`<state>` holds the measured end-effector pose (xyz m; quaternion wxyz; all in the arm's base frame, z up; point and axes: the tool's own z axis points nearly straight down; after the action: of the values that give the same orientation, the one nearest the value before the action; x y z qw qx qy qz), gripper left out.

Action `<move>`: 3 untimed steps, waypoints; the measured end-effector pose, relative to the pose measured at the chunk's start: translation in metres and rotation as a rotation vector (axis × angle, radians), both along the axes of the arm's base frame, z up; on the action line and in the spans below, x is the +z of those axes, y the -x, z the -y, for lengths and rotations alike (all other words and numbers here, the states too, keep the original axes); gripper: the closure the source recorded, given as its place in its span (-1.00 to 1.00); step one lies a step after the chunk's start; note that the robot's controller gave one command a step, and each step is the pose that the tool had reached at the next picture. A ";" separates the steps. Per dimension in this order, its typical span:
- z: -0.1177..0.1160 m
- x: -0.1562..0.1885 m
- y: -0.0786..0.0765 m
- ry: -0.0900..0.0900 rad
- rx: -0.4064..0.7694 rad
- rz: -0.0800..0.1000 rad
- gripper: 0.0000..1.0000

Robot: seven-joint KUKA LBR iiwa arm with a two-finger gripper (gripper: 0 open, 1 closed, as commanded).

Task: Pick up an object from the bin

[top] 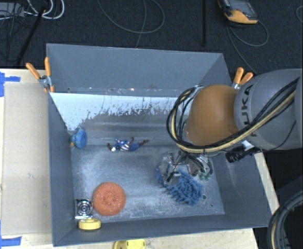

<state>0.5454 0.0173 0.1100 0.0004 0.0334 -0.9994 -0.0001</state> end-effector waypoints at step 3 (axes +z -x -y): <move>0.069 -0.040 0.009 0.000 0.154 -0.002 1.00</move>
Offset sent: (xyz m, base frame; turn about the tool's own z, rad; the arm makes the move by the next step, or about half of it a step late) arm 0.0000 0.0000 0.0000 0.0000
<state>0.5368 -0.0515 0.0700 0.0016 0.1104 -0.9939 -0.0003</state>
